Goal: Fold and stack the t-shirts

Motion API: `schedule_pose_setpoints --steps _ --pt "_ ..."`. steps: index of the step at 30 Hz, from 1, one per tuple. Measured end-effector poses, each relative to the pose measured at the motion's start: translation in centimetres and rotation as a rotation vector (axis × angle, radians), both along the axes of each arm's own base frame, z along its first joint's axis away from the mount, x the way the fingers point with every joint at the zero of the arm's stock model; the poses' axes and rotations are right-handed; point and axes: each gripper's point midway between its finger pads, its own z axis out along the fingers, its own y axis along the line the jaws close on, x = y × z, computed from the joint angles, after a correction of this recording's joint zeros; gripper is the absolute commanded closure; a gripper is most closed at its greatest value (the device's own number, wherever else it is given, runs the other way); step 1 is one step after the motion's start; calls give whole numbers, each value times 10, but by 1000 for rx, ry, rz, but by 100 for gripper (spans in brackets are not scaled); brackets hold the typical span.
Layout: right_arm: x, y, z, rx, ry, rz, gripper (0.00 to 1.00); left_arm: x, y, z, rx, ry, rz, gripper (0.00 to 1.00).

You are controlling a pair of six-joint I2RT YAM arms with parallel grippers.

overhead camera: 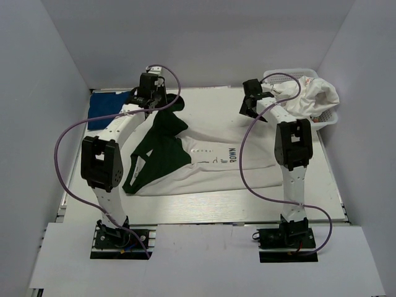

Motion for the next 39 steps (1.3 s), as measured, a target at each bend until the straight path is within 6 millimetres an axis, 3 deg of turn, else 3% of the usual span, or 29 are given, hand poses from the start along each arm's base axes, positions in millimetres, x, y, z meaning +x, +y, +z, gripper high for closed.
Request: schedule_pose_setpoints --steps 7,14,16,20,27,31,32,33,39 --pt "-2 -1 -20 -1 44 -42 10 -33 -1 -55 0 133 -30 100" --pt "-13 -7 -35 -25 98 -78 15 -33 -2 -55 -14 137 -33 100" --pt "-13 -9 -35 -28 100 -86 20 -33 -2 -55 -15 136 -32 100" --pt "-15 -10 -35 -31 105 -93 40 -34 -2 -56 -18 139 -26 100" --pt "-19 -16 -39 -47 93 -124 60 -52 2 -63 -35 160 -6 100" --pt "-26 -20 -40 -58 99 -132 83 -63 5 -59 -57 147 7 100" --pt "-27 -21 -41 -62 100 -132 96 -65 5 -58 -64 144 10 100" --pt "-29 -22 -41 -66 103 -132 100 -66 5 -58 -69 141 13 100" --pt "-44 -27 -39 -82 125 -123 100 -70 4 -61 -98 140 31 100"
